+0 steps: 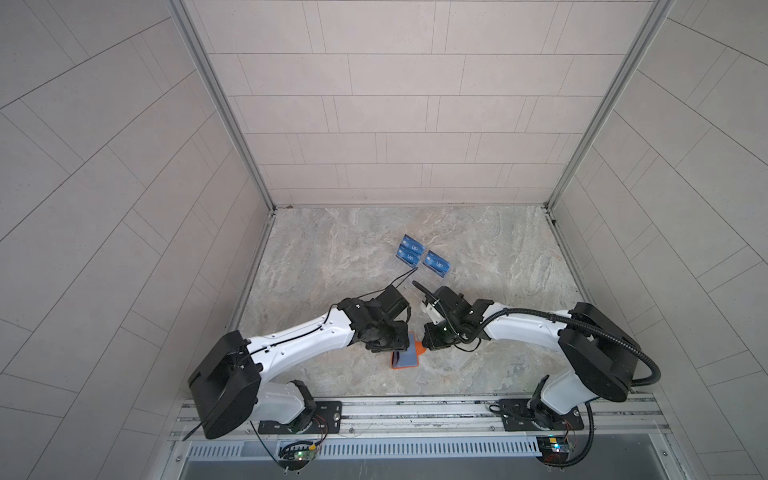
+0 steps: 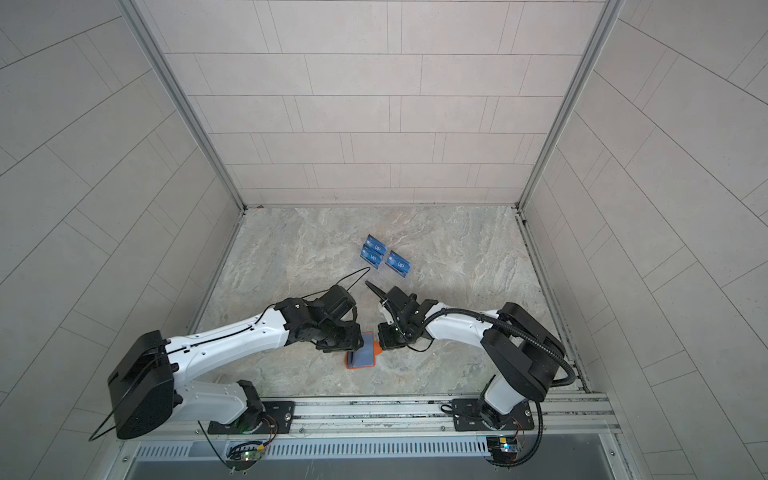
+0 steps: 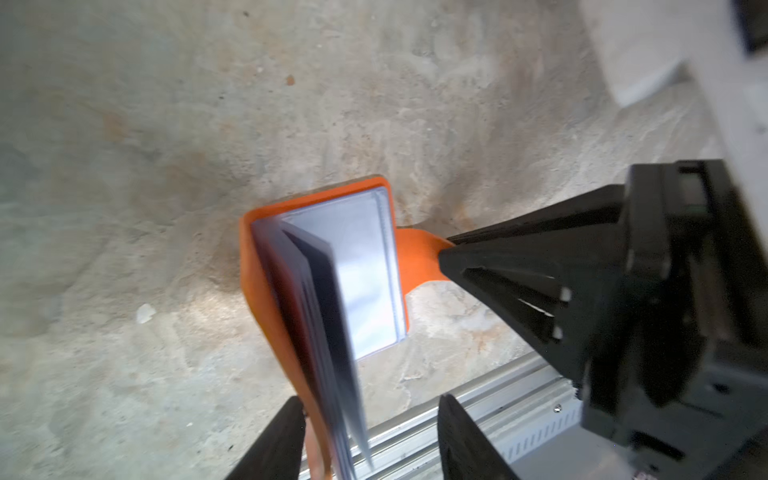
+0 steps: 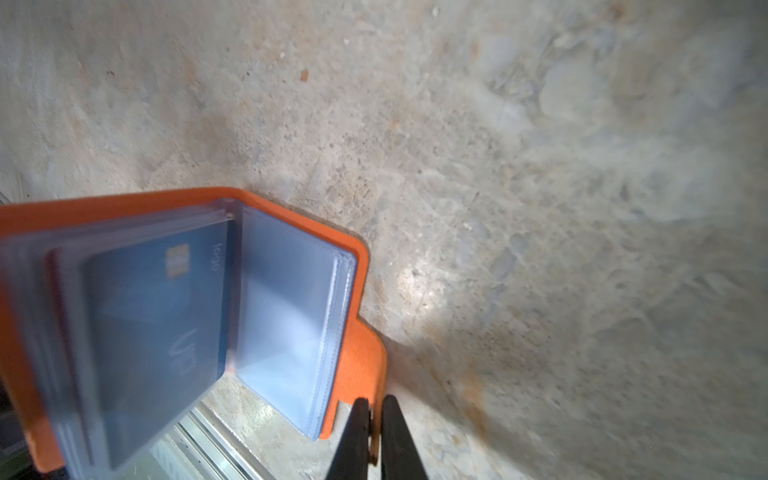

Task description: Put the credit cards into the card holder

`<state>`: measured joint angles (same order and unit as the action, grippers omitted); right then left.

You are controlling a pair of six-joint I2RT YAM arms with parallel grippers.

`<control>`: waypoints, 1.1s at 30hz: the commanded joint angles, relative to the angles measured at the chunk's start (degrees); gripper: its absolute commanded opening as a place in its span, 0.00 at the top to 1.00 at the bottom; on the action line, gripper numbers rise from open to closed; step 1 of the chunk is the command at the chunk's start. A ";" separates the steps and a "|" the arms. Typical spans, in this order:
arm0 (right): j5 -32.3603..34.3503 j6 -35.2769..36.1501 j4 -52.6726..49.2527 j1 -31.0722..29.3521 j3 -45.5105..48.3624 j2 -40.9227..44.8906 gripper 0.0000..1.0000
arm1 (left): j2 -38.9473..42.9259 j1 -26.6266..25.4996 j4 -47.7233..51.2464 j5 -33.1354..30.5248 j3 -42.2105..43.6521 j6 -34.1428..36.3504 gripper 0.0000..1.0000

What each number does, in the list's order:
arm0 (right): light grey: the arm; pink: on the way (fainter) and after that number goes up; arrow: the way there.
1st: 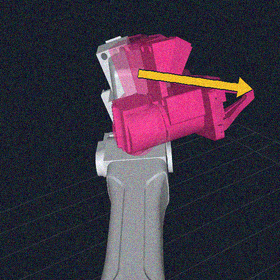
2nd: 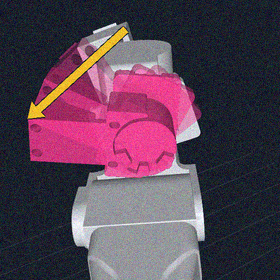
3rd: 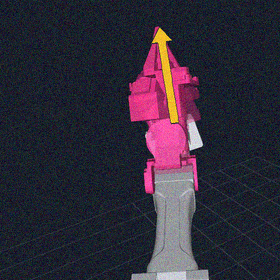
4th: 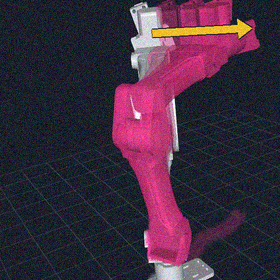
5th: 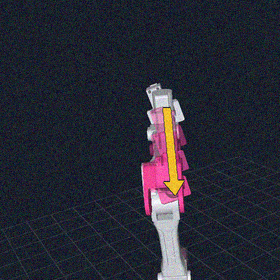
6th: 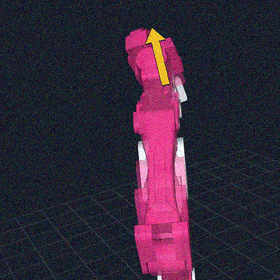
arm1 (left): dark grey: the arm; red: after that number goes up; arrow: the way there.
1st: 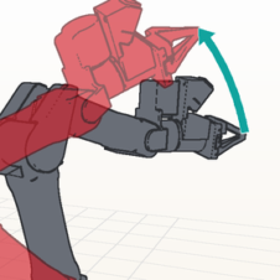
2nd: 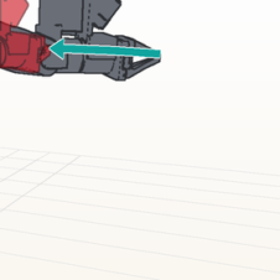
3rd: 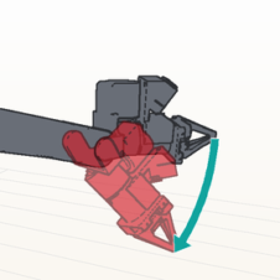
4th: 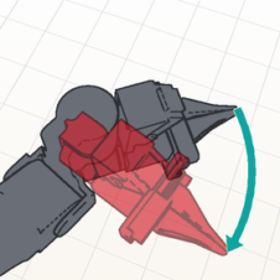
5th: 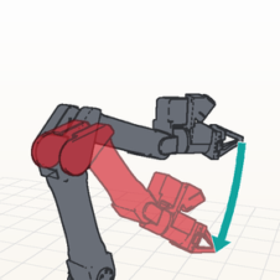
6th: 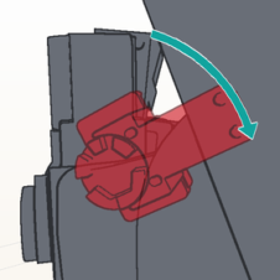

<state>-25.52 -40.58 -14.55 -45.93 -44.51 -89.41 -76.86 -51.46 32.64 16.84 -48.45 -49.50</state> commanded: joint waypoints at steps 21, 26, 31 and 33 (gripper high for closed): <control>-2.86 -4.24 7.81 0.14 6.34 8.45 0.86 | -5.40 2.39 -29.42 8.36 15.24 0.35 0.41; -4.18 -5.03 11.25 0.05 5.50 8.38 0.86 | -5.48 2.55 -32.36 9.15 18.53 -1.16 0.42; -6.91 -4.33 10.93 0.05 0.16 1.83 0.89 | -4.08 2.55 -30.89 8.18 19.71 -0.64 0.42; -7.00 -4.34 10.99 0.14 -0.88 -0.35 0.89 | -3.02 2.54 -29.83 7.44 19.94 -0.28 0.42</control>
<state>-31.33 -44.47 -4.14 -45.69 -43.86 -87.48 -79.66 -48.71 -0.58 26.44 -30.68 -50.13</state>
